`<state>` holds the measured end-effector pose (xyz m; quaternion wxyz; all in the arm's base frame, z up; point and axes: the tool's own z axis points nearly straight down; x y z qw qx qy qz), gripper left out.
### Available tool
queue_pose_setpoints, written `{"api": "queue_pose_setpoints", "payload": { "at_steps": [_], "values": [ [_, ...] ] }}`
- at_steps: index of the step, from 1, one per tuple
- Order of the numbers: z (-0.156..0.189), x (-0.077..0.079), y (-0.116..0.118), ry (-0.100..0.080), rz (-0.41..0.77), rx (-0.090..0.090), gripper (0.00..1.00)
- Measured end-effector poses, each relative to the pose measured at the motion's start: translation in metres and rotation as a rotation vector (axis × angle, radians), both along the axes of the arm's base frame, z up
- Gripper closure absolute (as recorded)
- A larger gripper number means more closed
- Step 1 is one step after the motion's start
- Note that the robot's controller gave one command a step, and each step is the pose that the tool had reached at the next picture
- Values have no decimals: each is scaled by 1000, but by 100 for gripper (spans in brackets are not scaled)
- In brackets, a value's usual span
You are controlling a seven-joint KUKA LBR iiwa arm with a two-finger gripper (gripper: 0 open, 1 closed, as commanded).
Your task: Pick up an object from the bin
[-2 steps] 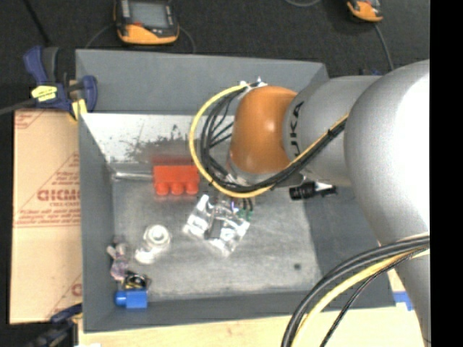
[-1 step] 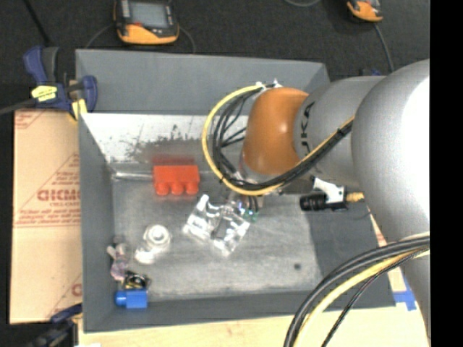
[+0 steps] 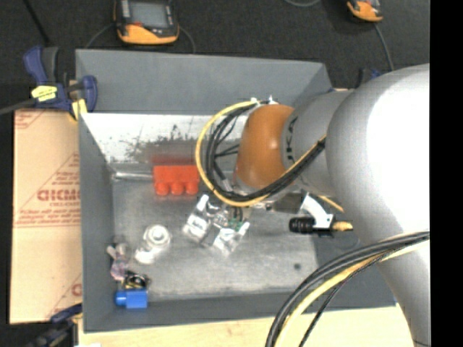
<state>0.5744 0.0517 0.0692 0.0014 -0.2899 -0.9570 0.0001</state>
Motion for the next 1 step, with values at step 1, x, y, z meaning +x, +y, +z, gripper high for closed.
{"api": "queue_pose_setpoints", "payload": {
  "at_steps": [1],
  "values": [
    [1,1,-2,-2,2,-1,0]
  ]
}}
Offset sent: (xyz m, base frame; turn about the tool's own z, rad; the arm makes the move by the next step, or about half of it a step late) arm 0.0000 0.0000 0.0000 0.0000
